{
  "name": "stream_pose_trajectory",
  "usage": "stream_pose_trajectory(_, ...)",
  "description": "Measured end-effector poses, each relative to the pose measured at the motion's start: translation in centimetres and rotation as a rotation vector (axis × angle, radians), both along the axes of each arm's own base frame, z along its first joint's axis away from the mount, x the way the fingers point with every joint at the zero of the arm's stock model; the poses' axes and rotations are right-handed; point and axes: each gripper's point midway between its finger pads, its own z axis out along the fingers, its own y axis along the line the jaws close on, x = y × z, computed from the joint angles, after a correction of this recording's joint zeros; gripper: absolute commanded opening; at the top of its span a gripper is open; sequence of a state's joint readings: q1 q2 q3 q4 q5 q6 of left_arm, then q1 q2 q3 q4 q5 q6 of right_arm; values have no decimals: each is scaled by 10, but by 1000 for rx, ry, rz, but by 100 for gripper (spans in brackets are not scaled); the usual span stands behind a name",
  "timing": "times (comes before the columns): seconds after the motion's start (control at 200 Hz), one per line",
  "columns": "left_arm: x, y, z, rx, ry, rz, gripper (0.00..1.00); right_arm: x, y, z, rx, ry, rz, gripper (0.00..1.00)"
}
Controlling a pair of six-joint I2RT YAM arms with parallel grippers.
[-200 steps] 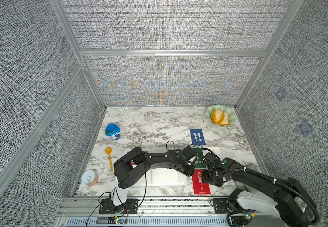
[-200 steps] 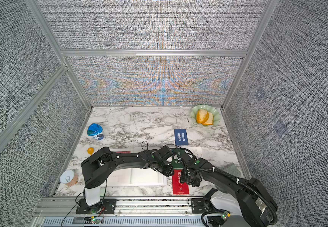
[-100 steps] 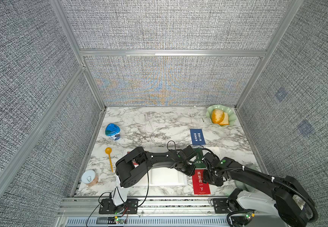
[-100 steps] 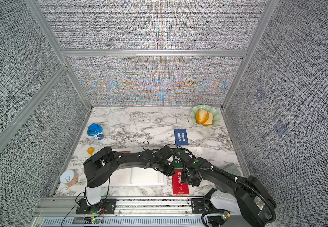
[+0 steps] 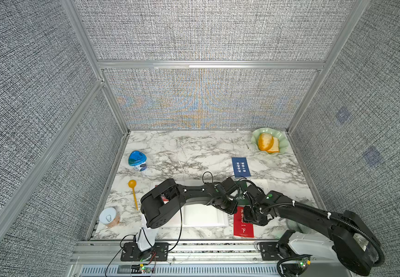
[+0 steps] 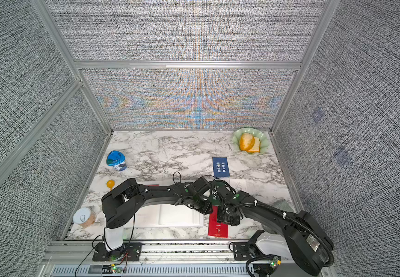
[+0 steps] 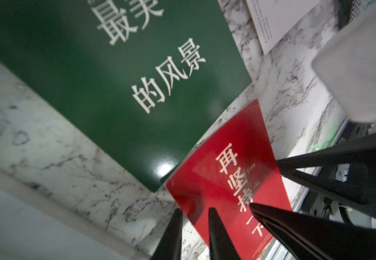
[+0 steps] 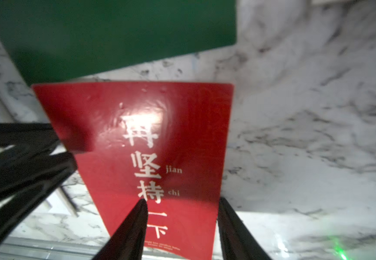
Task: Place the photos into the photo albums
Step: Pick up the photo at the center of the board.
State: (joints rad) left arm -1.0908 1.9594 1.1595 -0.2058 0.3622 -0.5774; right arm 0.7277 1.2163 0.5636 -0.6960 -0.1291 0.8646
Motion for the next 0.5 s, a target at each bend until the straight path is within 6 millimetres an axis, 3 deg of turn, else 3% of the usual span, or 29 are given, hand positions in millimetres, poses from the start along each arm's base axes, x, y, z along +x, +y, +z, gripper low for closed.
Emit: stream_pose_trajectory(0.5,4,2,1,-30,33,25,23,5,9,8,38,-20,-14,52)
